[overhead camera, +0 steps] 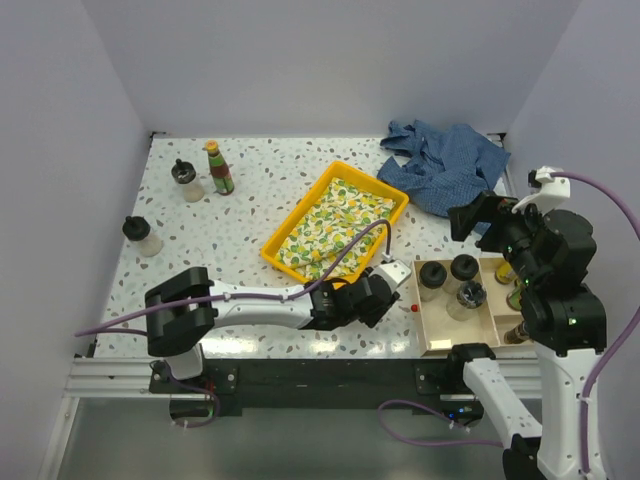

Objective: Organize the condiment bottles
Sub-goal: Place the bottle at the center of the board, then pick up the bottle from the center of the board.

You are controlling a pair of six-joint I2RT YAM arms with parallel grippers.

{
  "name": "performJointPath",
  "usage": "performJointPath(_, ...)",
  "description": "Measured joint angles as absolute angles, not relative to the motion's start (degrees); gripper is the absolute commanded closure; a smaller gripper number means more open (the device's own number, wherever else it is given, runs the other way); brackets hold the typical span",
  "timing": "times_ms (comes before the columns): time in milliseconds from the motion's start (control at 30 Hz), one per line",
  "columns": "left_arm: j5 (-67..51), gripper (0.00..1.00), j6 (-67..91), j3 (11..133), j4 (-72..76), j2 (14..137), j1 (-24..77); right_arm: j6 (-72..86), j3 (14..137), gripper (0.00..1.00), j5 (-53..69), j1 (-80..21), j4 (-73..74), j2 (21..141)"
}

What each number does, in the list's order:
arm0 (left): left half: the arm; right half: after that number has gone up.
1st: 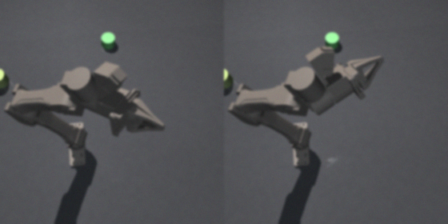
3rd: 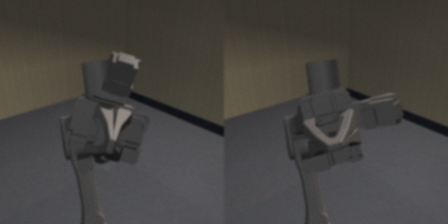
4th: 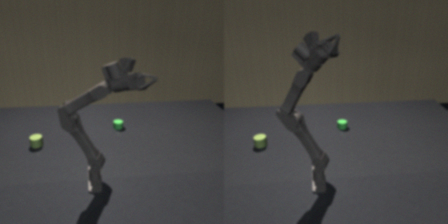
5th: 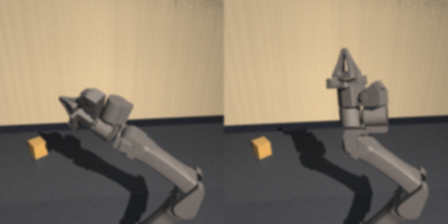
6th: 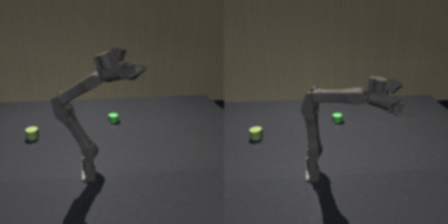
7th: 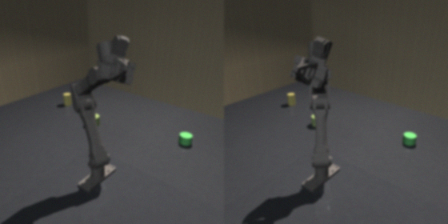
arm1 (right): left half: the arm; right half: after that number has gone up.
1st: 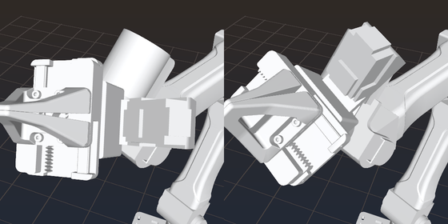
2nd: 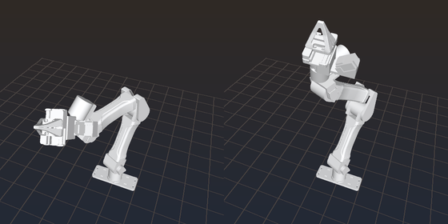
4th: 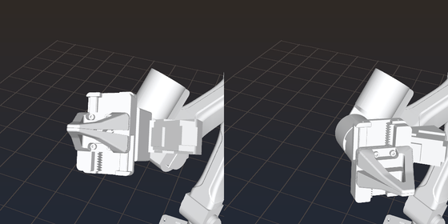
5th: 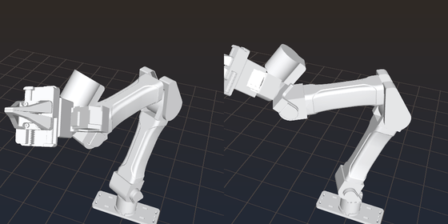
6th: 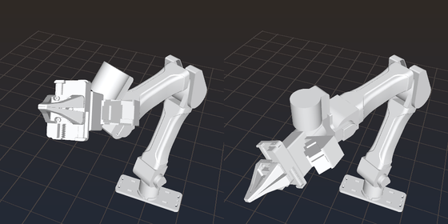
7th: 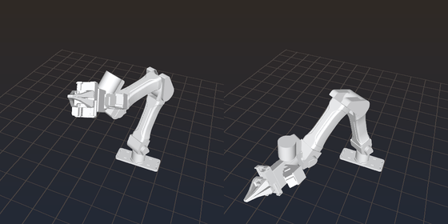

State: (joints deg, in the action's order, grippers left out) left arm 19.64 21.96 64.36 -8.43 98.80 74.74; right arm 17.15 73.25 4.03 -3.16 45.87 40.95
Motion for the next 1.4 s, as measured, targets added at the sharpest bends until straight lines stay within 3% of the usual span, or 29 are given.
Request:
performJointPath(33,19.64,0.42,21.91,64.36,-8.16,98.96,74.74,17.15,73.08,0.01,4.19,-3.16,45.91,40.97)
performJointPath(300,19.7,0.0,21.43,64.4,-8.12,99.02,74.67,17.08,70.7,0.01,5.78,-3.22,46.3,41.25)
performJointPath(533,19.66,0.0,21.34,64.51,-10.61,95.77,74.17,16.97,70.0,0.05,7.62,-3.22,46.46,41.82)
performJointPath(633,18.52,0.0,21.23,64.47,-11.79,90.32,71.64,16.88,69.82,0.14,10.31,-3.25,46.48,43.59)
performJointPath(700,15.88,0.0,21.34,63.77,-11.49,85.45,67.59,17.08,69.17,0.2,12.29,-3.25,46.26,44.8)
performJointPath(867,7.68,0.0,21.1,59.48,-10.55,71.18,49.3,18.15,64.6,0.21,16.64,-5.39,46.33,47.86)
performJointPath(1100,5.56,0.0,15.55,57.17,-13.3,63.31,36.77,20.21,59.99,0.23,8.34,-23.75,47.46,53.63)
performJointPath(1233,9.8,0.0,12.23,53.6,-15.64,61.17,34.94,22.74,59.18,0.29,0.95,-38.09,48.31,59.05)
performJointPath(1400,13.54,0.0,9.82,52.8,-17.85,61.04,34.94,26.11,58.04,0.31,-7.03,-46.28,49.98,63.88)
